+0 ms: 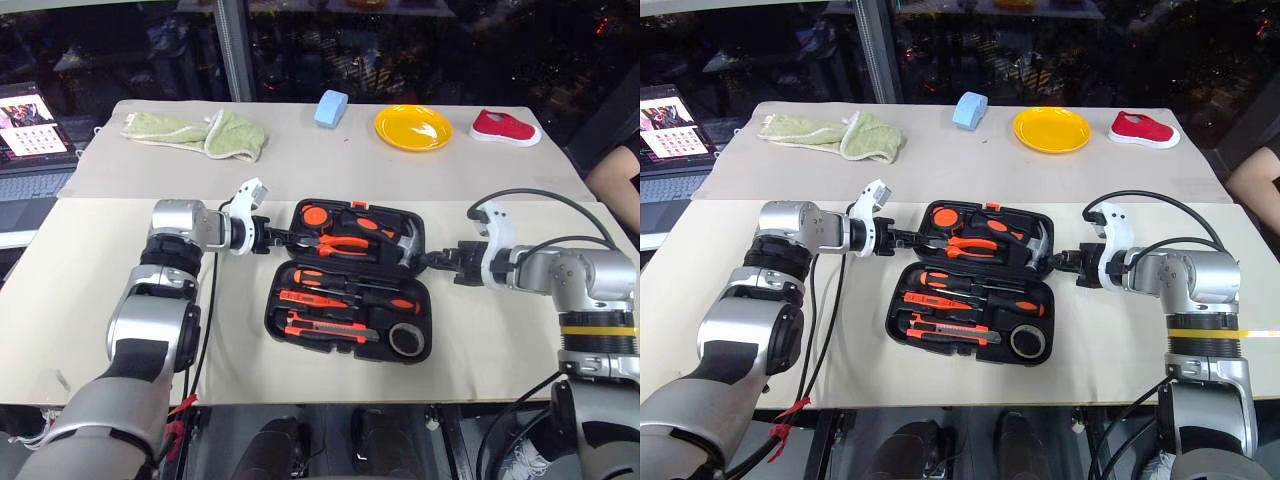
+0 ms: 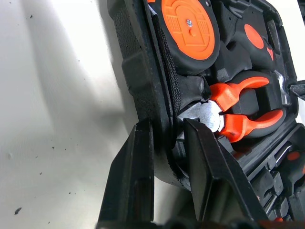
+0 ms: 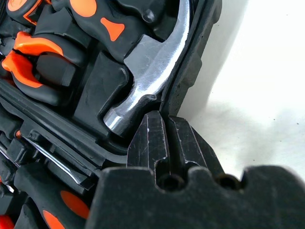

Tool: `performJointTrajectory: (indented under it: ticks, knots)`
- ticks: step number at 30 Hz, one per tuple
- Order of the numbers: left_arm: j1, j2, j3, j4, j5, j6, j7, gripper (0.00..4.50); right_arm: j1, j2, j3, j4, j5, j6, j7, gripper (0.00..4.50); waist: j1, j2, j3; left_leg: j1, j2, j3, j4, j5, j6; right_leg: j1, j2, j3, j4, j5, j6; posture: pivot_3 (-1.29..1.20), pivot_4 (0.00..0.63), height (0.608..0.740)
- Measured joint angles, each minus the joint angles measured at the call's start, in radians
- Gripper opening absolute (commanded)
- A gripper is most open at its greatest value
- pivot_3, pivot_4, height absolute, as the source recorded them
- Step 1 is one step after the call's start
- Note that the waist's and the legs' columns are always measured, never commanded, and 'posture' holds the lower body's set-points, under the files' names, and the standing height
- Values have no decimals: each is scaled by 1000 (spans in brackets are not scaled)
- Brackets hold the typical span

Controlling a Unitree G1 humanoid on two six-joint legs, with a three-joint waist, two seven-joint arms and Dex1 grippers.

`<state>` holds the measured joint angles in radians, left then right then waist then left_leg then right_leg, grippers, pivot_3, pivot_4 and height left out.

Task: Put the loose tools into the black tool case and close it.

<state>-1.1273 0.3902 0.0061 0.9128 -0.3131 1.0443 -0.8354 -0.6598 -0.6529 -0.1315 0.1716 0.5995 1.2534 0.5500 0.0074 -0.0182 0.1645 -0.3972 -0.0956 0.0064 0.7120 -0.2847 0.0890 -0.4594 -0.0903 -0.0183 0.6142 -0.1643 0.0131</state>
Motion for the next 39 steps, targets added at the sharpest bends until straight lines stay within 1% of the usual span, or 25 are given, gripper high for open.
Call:
performJointTrajectory:
  ticks: [5,10,14,18,24,27,30,32,34,35,39]
  knots:
    - [2,7,-6,-5,1,10,-18,477,2,0,-2,-1,-7,-2,13,0,-1,0,0,0,0,0,0,0,1,0,0,0,0,0,0,0,150,732]
    - [43,18,-33,-84,1,25,-70,477,16,-3,-3,-19,-9,-14,29,0,-5,0,0,-1,0,0,-1,0,2,-2,0,0,1,0,0,0,150,732]
    - [47,19,-44,-104,6,29,-71,458,16,-3,0,-21,-23,-19,39,0,-5,0,0,-2,0,0,-1,0,3,-1,0,0,1,0,0,0,150,732]
    - [57,16,-26,-119,6,32,-60,424,23,-1,2,-27,-30,-36,42,0,-5,0,0,-2,0,0,0,0,2,-1,0,0,0,0,0,0,150,732]
    - [123,16,8,-230,-3,47,-49,422,68,13,0,-76,-54,-129,44,0,-5,0,0,-2,0,0,0,0,2,-2,0,0,1,0,0,0,150,732]
    - [189,5,51,-340,-10,27,-22,407,80,56,-28,-87,-82,-221,12,0,-5,0,0,-4,0,1,0,0,2,-5,0,1,1,0,0,0,150,732]
    - [241,-23,92,-432,-21,-9,17,401,86,60,-30,-120,-125,-323,10,0,4,0,0,-9,-1,1,1,1,1,-11,0,1,3,0,0,0,150,732]
    - [306,-48,93,-526,-16,-106,44,401,116,62,-24,-157,-170,-425,11,0,5,0,0,-9,-2,1,1,2,1,-12,-1,0,10,0,0,0,150,732]
    - [387,-78,82,-611,17,-260,71,401,168,74,-12,-191,-232,-569,9,0,5,0,0,-9,-2,1,0,2,1,-12,0,0,10,0,0,0,150,732]
    - [432,-93,63,-646,47,-366,90,401,198,82,2,-194,-277,-668,7,0,3,0,0,-8,-3,1,0,2,1,-13,1,-1,10,0,0,0,150,732]
    - [535,-102,7,-715,136,-635,128,401,305,87,43,-176,-416,-955,7,0,3,0,0,-6,-6,2,0,4,-4,-12,0,-5,9,0,0,0,150,732]
